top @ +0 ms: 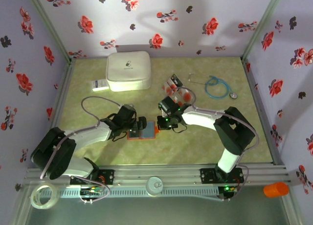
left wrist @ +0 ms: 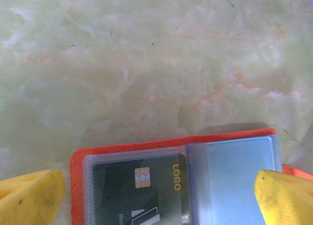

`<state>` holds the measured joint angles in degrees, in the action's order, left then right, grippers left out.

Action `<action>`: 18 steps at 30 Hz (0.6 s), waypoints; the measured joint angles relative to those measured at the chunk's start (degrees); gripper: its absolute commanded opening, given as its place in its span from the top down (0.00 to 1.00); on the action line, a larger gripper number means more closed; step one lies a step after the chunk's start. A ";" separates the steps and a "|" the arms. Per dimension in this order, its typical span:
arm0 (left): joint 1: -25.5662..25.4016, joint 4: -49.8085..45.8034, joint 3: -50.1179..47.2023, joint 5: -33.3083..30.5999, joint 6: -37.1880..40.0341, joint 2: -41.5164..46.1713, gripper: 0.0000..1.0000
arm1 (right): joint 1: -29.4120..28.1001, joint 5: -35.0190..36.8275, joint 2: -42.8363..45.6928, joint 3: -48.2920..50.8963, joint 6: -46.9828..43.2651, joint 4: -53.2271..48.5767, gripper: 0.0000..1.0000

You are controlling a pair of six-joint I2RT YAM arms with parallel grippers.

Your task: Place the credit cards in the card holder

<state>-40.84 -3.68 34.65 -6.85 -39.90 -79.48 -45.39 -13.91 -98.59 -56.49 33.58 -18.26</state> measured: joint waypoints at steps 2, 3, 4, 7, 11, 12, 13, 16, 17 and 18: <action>0.00 0.00 0.00 -0.04 0.00 -0.66 0.00 | 0.00 0.00 -0.04 0.00 0.00 0.00 0.99; 0.00 0.02 0.00 -0.07 -0.02 -1.05 0.00 | 0.00 0.02 -0.04 0.00 -0.02 0.00 0.99; 0.00 0.02 0.00 -0.13 0.00 -1.44 0.00 | 0.00 0.02 -0.04 0.00 -0.02 0.00 0.99; 0.00 0.11 -0.13 -0.15 0.00 -2.49 0.00 | 0.00 0.02 -0.04 0.00 -0.02 0.00 1.00; 0.00 0.44 -0.22 -0.22 0.00 -2.82 0.00 | 0.00 0.02 -0.04 0.00 -0.02 0.00 1.00; 0.00 0.48 -0.22 -0.17 0.00 -2.82 0.00 | 0.00 0.02 -0.04 0.00 -0.02 0.00 1.00; 0.00 0.52 -0.22 -0.15 0.00 -2.82 0.00 | 0.00 0.02 -0.07 0.00 -0.02 0.00 1.00; 0.00 0.81 -0.33 0.09 0.02 -2.82 0.00 | 0.00 0.02 -0.04 0.00 -0.02 0.00 1.00; 0.00 0.92 -0.33 0.22 0.02 -2.80 0.00 | 0.00 0.02 -0.07 0.00 -0.02 0.00 1.00; 0.02 1.03 -0.33 0.50 0.02 -2.75 0.00 | 0.00 0.02 -0.07 0.00 0.00 0.00 1.00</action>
<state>-40.82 -2.66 34.33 -6.35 -39.88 -82.24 -45.39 -13.89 -98.65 -56.49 33.58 -18.26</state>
